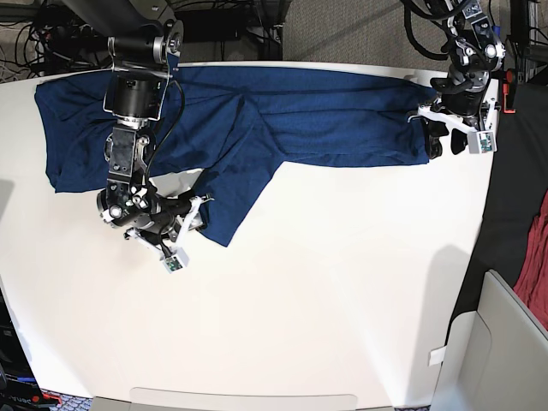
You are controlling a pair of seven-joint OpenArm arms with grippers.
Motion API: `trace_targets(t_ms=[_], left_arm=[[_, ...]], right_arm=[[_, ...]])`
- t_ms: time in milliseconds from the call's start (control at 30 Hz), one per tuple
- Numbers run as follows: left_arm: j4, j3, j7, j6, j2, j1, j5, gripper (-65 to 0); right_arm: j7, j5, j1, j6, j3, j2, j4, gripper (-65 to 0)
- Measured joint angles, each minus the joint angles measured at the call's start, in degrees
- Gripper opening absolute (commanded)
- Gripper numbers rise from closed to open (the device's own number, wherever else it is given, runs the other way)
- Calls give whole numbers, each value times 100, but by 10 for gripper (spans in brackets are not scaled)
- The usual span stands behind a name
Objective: Fold the T-shirt properly
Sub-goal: 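Sweep the right gripper across the strip toward the left gripper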
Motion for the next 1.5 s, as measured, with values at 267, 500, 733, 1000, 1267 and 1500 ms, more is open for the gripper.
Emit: trace_targets(t_ms=[267,500,733,1000,1267,1500], left_arm=[[0,-2,-2,-2,0,0,-2,-354],[0,-7,-2,-2,2,0,-2,-354],[0,-9,-2,0,-7,2,-2,-354],[0,-562,0,42,-11,28,0,-354],[2,-1047,-15,31,2,17,-2,-354],[2,-1158,-9,-4,4,15,-4,-354]], right_arm=[[-474,243,-20,-33,-490,-37,164,-647],[-1517,2127,-330,-24,-1134,37,1165,-647],[-1908,3689,2,31,-2450,-380,1416,-647],[-2146,3853,461,13,-3838,-879,962,-646],[-2271,3692,494,11,-4935,-726,1163,-646],[-2280,4015,330,13,-5344,-721,1217,-646]])
